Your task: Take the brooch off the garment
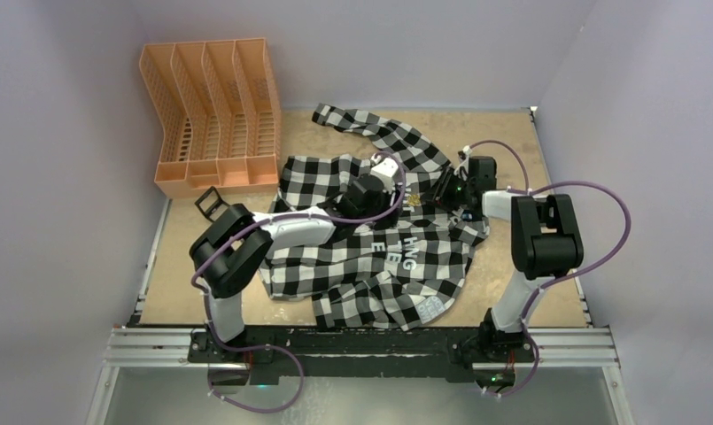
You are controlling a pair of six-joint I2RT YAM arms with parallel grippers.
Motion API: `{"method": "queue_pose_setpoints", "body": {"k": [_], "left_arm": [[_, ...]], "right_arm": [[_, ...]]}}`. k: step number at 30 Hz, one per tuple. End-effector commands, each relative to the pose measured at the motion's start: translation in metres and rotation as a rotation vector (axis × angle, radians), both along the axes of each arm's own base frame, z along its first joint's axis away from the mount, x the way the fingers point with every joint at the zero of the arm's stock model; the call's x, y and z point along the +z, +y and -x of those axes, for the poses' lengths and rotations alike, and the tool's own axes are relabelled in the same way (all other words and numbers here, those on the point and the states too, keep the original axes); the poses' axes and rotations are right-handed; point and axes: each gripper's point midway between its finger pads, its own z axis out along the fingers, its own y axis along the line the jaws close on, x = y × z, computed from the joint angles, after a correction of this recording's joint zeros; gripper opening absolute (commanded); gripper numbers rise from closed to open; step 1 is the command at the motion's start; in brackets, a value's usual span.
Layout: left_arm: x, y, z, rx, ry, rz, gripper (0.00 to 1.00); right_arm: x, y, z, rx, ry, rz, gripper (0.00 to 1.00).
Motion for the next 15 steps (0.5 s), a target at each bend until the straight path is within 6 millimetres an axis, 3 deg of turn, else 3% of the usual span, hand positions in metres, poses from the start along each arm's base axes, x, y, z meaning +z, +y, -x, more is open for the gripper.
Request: {"method": "queue_pose_setpoints", "body": {"k": [1, 15], "left_arm": [[0.006, -0.027, -0.009, -0.048, -0.024, 0.039, 0.64], [-0.046, -0.043, -0.008, -0.103, 0.038, -0.031, 0.63]], "right_arm": [[0.006, 0.007, -0.003, 0.039, -0.043, -0.078, 0.33], [-0.006, 0.015, -0.007, 0.068, -0.034, -0.138, 0.26]]}}
